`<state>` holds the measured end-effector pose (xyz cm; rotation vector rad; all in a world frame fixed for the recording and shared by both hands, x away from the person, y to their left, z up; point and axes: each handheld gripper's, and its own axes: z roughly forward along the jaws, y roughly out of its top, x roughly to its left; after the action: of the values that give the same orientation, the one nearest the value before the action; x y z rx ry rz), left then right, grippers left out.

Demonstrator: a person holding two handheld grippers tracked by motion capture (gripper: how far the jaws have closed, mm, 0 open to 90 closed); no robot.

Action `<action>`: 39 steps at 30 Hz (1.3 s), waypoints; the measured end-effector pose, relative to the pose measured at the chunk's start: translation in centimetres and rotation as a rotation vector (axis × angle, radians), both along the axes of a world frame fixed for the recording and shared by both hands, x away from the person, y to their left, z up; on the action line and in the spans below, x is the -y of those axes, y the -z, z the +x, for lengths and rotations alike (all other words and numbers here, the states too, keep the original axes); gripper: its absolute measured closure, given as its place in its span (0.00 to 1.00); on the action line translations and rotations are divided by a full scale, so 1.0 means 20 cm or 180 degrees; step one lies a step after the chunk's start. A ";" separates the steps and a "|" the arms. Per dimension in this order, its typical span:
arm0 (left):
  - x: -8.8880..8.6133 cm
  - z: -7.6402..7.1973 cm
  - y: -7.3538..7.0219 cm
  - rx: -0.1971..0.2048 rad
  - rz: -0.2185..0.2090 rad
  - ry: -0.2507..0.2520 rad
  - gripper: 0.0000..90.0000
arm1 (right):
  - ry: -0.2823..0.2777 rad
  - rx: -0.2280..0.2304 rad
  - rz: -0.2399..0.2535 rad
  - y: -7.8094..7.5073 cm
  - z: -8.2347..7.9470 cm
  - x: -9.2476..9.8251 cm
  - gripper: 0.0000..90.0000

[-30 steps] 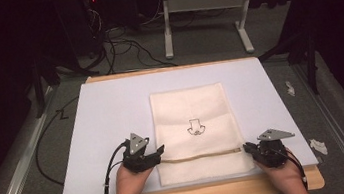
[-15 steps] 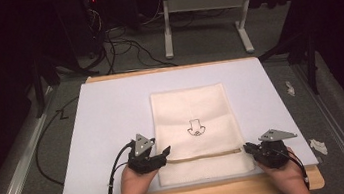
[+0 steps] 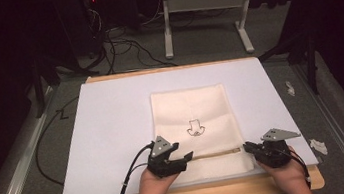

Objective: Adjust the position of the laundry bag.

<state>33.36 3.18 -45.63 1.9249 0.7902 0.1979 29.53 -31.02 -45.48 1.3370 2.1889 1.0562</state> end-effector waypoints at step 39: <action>0.59 -0.02 0.01 -0.0026 0.0165 0.0361 0.56 | -0.0105 0.0167 0.0033 -0.04 0.00 -0.04 0.94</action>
<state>33.05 -8.71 -45.78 2.0141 0.6848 0.1426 29.53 -30.27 -44.69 1.2672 2.1772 1.1036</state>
